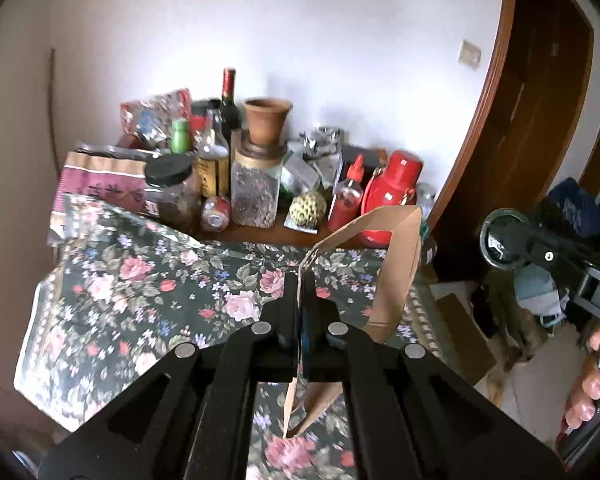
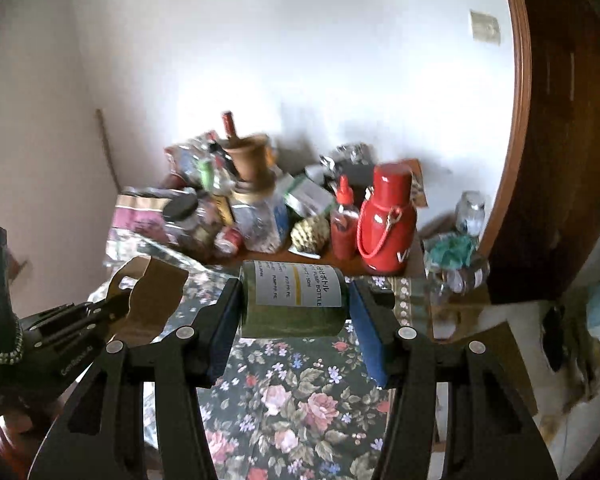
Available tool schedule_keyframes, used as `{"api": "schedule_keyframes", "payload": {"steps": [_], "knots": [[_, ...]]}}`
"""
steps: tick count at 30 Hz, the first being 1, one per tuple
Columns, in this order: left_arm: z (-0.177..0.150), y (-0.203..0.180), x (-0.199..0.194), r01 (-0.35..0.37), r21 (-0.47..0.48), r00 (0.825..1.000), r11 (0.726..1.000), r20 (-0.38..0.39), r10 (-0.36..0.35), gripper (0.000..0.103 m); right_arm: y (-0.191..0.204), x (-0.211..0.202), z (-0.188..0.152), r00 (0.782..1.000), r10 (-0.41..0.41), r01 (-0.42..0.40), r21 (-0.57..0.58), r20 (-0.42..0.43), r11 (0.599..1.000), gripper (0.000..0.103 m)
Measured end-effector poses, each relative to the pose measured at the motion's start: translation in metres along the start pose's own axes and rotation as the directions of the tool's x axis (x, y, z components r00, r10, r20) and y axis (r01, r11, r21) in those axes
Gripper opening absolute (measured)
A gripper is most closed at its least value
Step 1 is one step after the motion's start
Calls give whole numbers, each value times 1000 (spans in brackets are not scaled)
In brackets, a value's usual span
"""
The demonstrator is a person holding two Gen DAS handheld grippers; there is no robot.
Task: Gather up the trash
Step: 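Carry the paper sleeve and green bottle down to the white bucket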
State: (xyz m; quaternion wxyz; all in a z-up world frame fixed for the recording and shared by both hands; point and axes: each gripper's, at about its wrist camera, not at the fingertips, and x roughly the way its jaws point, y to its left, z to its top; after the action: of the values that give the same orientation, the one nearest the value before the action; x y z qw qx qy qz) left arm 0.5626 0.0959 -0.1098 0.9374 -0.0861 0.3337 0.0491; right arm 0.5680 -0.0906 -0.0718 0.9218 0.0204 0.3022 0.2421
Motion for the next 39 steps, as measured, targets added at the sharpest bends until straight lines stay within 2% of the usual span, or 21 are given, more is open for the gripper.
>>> {"api": "schedule_keyframes", "payload": {"steps": [9,18,23,30,39], "knots": [[-17,-3,-84,-18,3,996,1000,93,18,0,22,-68,-15,995,63,-60,-36,82,998,50],[-52,18,-154,38,55,988,998,146,-45,0,61,-125,-51,992,12,-11,-8,129,1000,50],[-88,36,-190,86,65,990,994,109,-92,0,94,-159,-89,991,-35,32,22,126,999,50],[-148,67,-248,108,87,992,990,62,-114,0,137,-199,-140,993,-67,61,55,101,997,50],[-195,91,-274,110,76,994,991,-20,-109,0,168,-214,-190,998,-69,69,79,5,995,50]]}}
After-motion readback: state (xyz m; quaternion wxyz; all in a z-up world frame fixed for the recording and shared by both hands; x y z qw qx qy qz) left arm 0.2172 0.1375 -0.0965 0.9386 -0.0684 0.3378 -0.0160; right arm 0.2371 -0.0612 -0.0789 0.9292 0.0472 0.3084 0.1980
